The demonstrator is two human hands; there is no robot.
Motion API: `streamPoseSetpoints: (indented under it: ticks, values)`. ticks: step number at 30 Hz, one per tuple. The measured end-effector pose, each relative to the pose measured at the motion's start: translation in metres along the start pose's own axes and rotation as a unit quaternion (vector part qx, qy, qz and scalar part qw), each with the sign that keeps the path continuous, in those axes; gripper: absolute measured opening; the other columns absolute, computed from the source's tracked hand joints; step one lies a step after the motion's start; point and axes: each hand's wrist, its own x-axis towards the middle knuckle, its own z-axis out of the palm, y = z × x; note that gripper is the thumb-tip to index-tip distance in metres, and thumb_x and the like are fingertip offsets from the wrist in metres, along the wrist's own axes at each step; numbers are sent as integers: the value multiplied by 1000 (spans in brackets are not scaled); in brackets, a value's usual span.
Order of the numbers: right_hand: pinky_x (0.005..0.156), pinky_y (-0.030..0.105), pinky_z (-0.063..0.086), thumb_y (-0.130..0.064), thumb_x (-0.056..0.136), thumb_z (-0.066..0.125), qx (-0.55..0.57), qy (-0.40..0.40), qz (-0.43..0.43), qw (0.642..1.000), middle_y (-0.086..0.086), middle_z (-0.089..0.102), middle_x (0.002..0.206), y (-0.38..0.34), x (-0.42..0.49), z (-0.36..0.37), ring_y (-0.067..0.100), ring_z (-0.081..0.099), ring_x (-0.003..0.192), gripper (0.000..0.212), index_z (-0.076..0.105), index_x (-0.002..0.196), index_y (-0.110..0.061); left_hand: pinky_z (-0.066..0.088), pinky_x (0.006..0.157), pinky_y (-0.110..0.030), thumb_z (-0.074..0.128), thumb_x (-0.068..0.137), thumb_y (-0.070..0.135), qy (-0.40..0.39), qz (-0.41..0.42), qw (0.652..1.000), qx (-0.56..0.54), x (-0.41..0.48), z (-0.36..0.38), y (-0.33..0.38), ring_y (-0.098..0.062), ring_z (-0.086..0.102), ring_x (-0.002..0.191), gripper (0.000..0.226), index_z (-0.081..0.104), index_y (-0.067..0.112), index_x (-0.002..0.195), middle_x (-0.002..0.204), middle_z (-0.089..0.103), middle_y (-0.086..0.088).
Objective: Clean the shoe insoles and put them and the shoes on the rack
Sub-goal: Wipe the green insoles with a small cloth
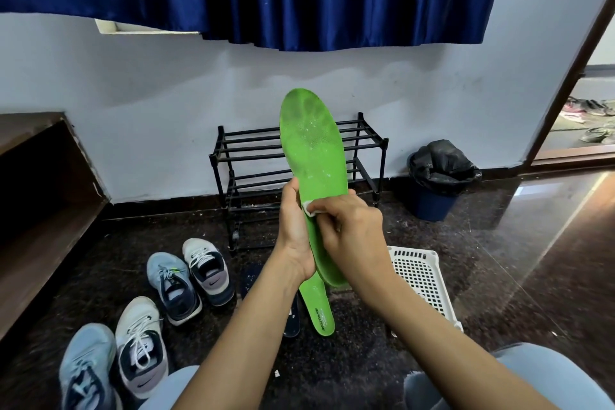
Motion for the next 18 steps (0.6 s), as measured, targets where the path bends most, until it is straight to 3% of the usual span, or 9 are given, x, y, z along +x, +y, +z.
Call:
streamPoseSetpoints:
  ticks: [3,6,12,15,18]
  values:
    - [72,21,43,-1,70,59,-6,14,10,1000,4,72,77,2,5,-1,24,65,72,21,74,82,-10,53,74,-29,27,96,55,-1,-2,1000,-6,0,2,-3,-20,69,80,63,71,10,97,92,72,-9]
    - [78,20,44,-1,71,59,7,22,14,1000,4,72,80,0,-1,-1,22,67,75,23,75,84,-10,56,75,-28,24,95,57,-5,-9,1000,11,-1,2,1,-24,69,89,73,67,1,113,109,70,-18]
    - [75,24,44,1,68,59,-1,8,3,1000,4,72,78,-1,-1,0,24,67,73,22,74,80,-10,54,79,-30,26,95,58,0,6,1000,5,-2,2,1,-23,69,85,70,71,5,102,101,72,-15]
    - [73,22,43,0,70,58,-10,15,12,1000,5,72,78,2,7,-2,25,66,74,22,74,83,-9,52,73,-29,26,97,55,-4,7,1000,-5,-1,4,-4,-17,69,76,62,71,14,86,85,72,-6]
    - [76,21,43,-1,71,58,-8,18,13,1000,6,72,81,2,3,-1,25,66,77,24,74,86,-9,54,77,-30,26,96,56,0,0,1000,5,-1,4,0,-22,68,86,67,72,8,101,97,73,-14]
